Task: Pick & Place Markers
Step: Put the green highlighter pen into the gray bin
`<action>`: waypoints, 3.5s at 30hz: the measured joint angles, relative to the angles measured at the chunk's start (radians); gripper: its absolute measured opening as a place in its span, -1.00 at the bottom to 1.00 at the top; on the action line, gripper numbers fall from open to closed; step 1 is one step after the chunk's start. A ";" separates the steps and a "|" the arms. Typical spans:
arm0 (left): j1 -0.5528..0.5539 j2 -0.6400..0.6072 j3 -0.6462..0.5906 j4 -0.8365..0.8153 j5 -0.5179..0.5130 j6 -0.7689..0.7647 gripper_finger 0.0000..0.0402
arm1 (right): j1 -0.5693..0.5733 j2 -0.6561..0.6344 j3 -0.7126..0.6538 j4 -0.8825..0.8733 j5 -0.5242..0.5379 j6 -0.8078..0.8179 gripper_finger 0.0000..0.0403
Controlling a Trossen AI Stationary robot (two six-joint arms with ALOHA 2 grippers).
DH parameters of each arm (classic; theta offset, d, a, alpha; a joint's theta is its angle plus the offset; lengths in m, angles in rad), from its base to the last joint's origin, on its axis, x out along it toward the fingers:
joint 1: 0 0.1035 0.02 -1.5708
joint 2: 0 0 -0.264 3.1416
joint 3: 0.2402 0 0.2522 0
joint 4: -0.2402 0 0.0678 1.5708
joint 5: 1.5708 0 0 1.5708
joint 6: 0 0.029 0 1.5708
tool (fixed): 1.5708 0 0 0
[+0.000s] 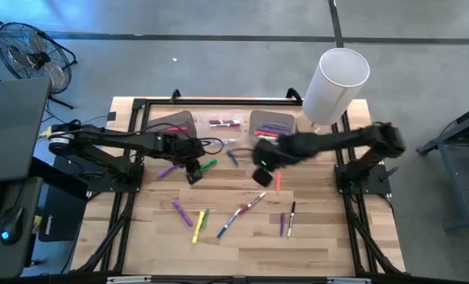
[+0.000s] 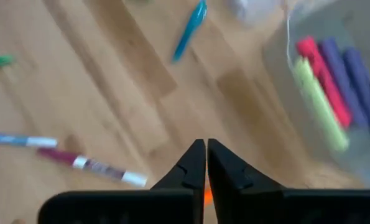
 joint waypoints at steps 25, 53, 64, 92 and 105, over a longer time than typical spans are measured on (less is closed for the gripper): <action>0.001 0.614 0.453 -0.212 -0.113 0.034 -0.49 | 0.335 -0.560 -0.552 0.025 0.123 0.417 -0.99; 0.091 0.592 0.639 -0.463 -0.117 -0.226 -0.48 | 0.342 -0.567 -0.552 0.031 0.144 0.177 -0.98; 0.099 0.476 0.441 -0.367 -0.101 -0.361 -0.48 | 0.342 -0.567 -0.552 0.028 0.153 0.151 -0.99; 0.119 0.490 0.214 -0.083 -0.025 -0.412 -0.48 | 0.341 -0.566 -0.552 0.033 0.175 0.139 -1.00; 0.116 0.498 0.258 -0.099 -0.038 -0.438 -0.69 | 0.341 -0.566 -0.552 0.040 0.176 0.137 -0.99</action>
